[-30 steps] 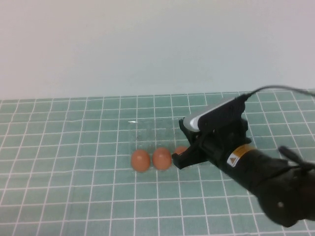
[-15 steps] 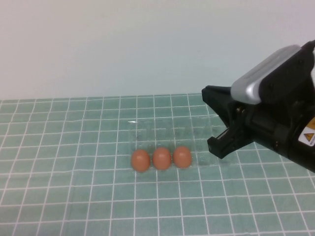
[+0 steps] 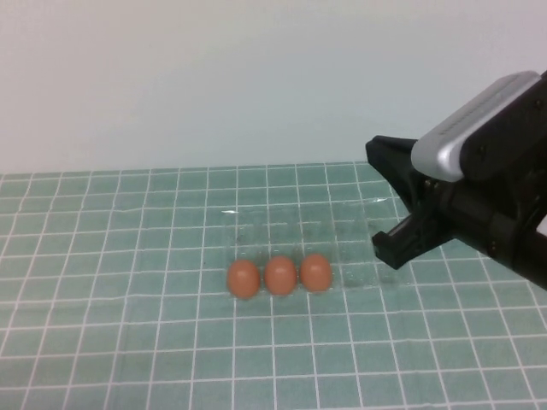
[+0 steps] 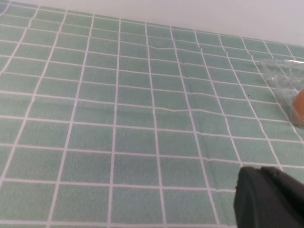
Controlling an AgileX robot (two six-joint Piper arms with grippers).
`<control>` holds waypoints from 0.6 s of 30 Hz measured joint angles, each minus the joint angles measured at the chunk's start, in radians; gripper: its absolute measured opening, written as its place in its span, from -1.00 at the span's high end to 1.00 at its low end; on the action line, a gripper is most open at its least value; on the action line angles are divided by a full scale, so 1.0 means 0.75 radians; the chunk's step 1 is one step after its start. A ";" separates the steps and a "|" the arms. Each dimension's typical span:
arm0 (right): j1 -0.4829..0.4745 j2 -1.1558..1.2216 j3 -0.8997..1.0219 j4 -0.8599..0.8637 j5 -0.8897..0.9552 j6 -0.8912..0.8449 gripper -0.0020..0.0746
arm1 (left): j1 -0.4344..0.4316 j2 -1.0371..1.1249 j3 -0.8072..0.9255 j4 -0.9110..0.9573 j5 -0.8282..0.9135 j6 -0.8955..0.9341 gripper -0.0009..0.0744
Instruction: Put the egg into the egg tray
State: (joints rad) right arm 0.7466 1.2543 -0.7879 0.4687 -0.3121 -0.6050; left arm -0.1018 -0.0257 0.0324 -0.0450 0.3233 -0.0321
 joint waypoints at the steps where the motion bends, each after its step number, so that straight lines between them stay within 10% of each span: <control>1: -0.005 -0.019 0.001 0.052 0.019 -0.083 0.95 | 0.000 0.000 0.000 0.000 0.000 0.000 0.98; 18: -0.720 -0.973 0.251 0.347 0.462 -0.558 0.95 | 0.000 0.000 0.000 0.000 0.000 0.000 0.98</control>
State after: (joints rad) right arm 0.2066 0.5249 -0.5994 0.7291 0.0345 -1.0237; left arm -0.1018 -0.0257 0.0324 -0.0450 0.3233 -0.0321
